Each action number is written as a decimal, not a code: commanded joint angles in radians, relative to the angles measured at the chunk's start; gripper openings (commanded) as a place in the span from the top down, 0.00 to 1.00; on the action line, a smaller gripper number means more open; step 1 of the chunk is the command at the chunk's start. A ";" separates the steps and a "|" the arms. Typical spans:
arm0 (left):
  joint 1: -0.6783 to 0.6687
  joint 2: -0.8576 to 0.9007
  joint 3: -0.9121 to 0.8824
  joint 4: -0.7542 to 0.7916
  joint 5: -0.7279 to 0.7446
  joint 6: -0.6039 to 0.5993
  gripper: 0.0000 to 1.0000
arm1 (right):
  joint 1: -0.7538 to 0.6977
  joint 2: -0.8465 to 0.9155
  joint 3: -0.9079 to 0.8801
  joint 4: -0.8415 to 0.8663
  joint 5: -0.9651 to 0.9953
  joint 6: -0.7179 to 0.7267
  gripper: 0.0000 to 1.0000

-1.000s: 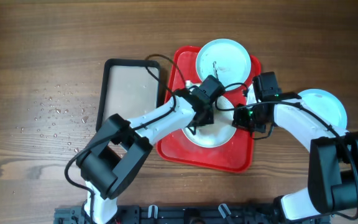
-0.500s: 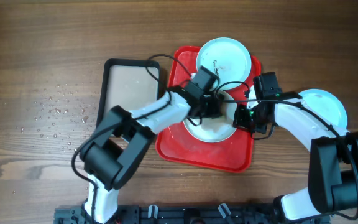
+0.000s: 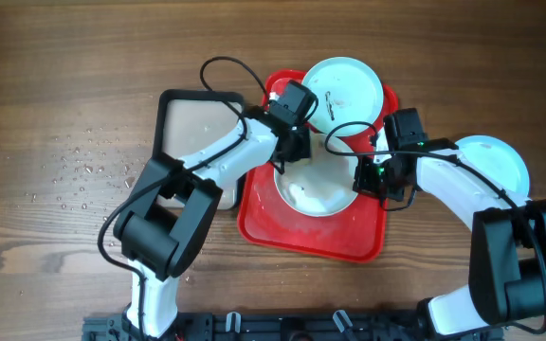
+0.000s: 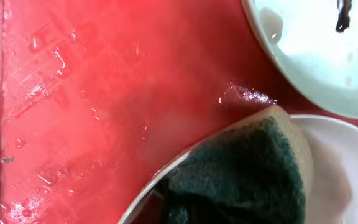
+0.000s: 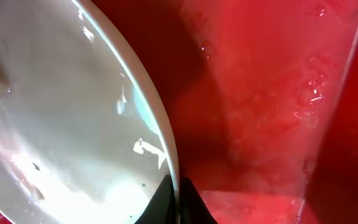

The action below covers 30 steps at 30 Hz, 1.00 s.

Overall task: Clean dirty plates on tray and stack at the side
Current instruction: 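Scrub the tilted plate with the sponge while right gripper holds it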

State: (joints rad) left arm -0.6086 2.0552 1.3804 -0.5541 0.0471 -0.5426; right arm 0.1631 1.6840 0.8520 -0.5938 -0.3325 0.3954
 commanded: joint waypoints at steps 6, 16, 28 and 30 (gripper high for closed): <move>-0.034 0.032 -0.006 -0.254 0.030 0.114 0.96 | -0.007 0.021 -0.015 -0.028 0.075 -0.026 0.96; -0.063 0.074 -0.006 0.129 0.121 0.055 0.96 | -0.007 0.021 -0.015 -0.027 0.087 -0.049 0.96; -0.108 0.087 -0.006 0.157 0.060 0.019 0.96 | -0.005 0.021 -0.015 -0.044 0.101 -0.055 0.96; -0.082 0.086 -0.006 0.082 -0.150 0.044 0.96 | -0.005 0.021 -0.015 -0.047 0.102 -0.055 0.96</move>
State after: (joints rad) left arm -0.7277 2.1151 1.3991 -0.3878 0.1986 -0.5255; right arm 0.1555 1.6836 0.8528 -0.6231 -0.3092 0.3656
